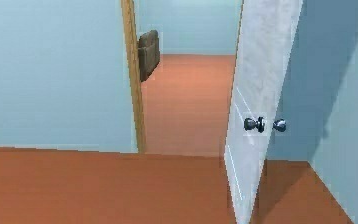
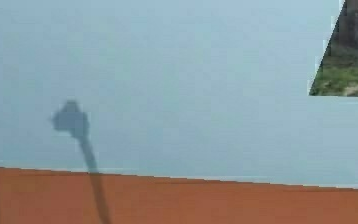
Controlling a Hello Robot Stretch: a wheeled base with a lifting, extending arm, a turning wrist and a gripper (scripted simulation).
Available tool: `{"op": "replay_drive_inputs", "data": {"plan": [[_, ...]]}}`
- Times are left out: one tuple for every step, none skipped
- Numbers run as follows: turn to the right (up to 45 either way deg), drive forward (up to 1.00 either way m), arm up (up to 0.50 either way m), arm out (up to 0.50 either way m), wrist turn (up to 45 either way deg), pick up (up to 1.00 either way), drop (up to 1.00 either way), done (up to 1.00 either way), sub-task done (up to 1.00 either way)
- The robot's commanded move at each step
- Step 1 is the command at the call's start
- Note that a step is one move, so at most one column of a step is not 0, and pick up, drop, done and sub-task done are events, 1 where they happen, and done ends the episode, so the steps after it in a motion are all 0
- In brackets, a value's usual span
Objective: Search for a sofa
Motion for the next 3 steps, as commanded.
{"op": "replay_drive_inputs", "data": {"plan": [[0.0, 0.85, 0.0, 0.0, 0.0, 0.0, 0.0, 0.0, 0.0], [3.0, 0.0, 0.0, 0.0, 0.0, 0.0, 0.0, 0.0, 0.0], [0.0, 1.0, 0.0, 0.0, 0.0, 0.0, 0.0, 0.0, 0.0]]}}
